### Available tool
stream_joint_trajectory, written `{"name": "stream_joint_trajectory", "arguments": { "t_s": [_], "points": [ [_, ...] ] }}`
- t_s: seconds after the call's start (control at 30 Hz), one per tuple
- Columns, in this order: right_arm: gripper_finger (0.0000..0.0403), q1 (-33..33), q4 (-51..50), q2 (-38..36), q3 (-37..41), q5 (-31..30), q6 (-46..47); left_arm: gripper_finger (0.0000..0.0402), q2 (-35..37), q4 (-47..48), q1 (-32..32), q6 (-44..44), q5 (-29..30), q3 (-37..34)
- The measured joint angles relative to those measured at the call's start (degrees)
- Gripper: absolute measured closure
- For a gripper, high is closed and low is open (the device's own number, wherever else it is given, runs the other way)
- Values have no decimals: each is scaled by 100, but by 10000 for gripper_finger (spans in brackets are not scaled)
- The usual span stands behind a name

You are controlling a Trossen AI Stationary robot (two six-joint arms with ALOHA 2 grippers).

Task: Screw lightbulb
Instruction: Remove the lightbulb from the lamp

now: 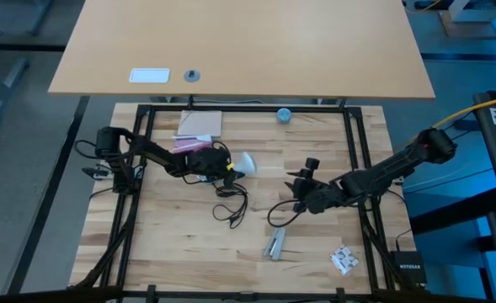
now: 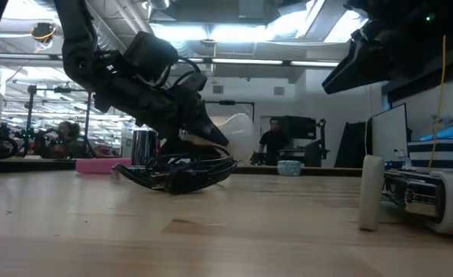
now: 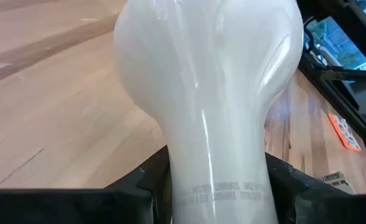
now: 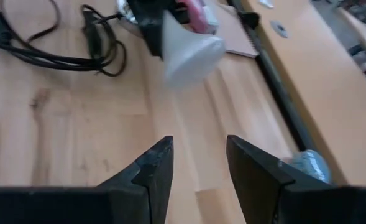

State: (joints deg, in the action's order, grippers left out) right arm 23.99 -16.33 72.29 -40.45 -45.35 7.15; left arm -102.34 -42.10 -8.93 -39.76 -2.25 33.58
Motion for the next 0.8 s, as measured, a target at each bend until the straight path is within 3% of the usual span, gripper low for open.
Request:
{"name": "stream_joint_trajectory", "arguments": {
  "t_s": [0.3,0.8],
  "points": [
    [249,0,585,275,0,605,-4,249,-29,19,0,356,16,49],
    [249,0,622,273,0,641,-12,249,-17,649,-20,831,-21,189]
  ]
}}
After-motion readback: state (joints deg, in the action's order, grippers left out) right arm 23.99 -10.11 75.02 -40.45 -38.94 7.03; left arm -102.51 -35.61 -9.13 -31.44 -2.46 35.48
